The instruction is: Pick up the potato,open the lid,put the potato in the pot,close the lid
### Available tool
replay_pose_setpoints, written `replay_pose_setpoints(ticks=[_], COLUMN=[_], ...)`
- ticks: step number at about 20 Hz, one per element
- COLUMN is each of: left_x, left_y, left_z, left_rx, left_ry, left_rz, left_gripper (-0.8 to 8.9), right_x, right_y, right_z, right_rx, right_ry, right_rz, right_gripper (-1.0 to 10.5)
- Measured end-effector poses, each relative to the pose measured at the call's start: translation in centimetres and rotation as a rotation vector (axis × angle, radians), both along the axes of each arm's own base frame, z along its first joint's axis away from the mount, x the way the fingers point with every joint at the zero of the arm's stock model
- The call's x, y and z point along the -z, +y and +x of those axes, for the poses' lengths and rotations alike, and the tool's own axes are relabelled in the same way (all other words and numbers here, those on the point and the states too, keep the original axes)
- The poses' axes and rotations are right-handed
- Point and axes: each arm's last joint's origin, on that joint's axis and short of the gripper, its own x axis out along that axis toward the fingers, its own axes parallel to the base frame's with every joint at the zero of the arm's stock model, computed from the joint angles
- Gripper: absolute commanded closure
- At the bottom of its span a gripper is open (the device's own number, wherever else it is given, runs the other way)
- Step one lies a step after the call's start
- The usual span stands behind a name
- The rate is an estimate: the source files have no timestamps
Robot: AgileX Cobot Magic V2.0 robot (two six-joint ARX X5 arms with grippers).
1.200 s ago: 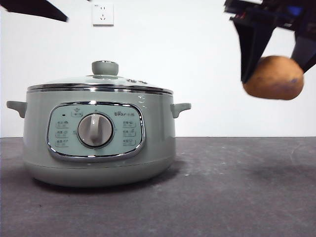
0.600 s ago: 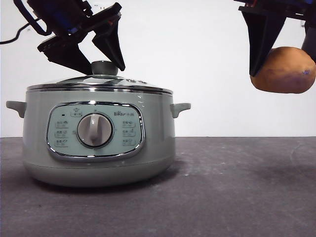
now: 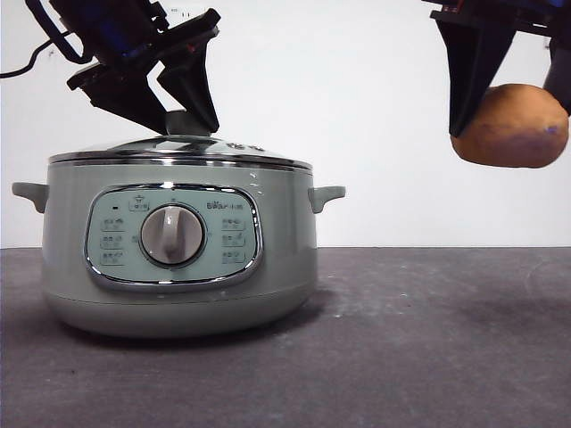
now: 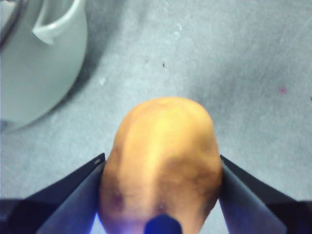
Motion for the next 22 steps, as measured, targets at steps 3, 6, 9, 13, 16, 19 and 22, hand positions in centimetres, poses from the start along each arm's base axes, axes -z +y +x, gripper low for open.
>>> replay_pose_setpoints(ticks=[3, 6, 9, 13, 16, 19, 22], left_x=[-1.0, -4.8, -9.6, -12.4, -13.5, -13.8, -13.7], left_y=[0.3, 1.5, 3.5, 6.7, 8.7, 10.2, 10.9], left_z=[-0.6, -2.8, -6.4, -11.8, -15.4, -17.9, -19.2], left_rx=[0.004, 0.000, -0.053, -0.171, -0.233, -0.282, -0.291], left_ry=[-0.009, -0.105, -0.288, -0.418, -0.487, -0.521, -0.521], left_rz=[0.002, -0.027, -0.058, -0.016, -0.019, -0.016, -0.011], left_gripper=[8.22, 8.22, 8.22, 8.22, 8.22, 8.22, 8.22], right_x=[-0.4, -1.0, -2.4, -3.6, -4.5, -4.9, -3.8], right_y=[0.3, 1.0, 2.1, 4.9, 8.3, 12.3, 15.7], right_z=[0.4, 0.9, 1.7, 3.9, 5.8, 8.3, 11.1], right_rx=[-0.004, -0.083, -0.183, -0.262, -0.349, -0.437, -0.494], right_ry=[-0.053, -0.089, -0.134, -0.144, -0.141, -0.109, -0.072], right_rz=[0.041, 0.165, 0.295, 0.292, 0.263, 0.209, 0.155], right_gripper=[9.6, 9.6, 9.6, 9.6, 9.6, 9.6, 9.6])
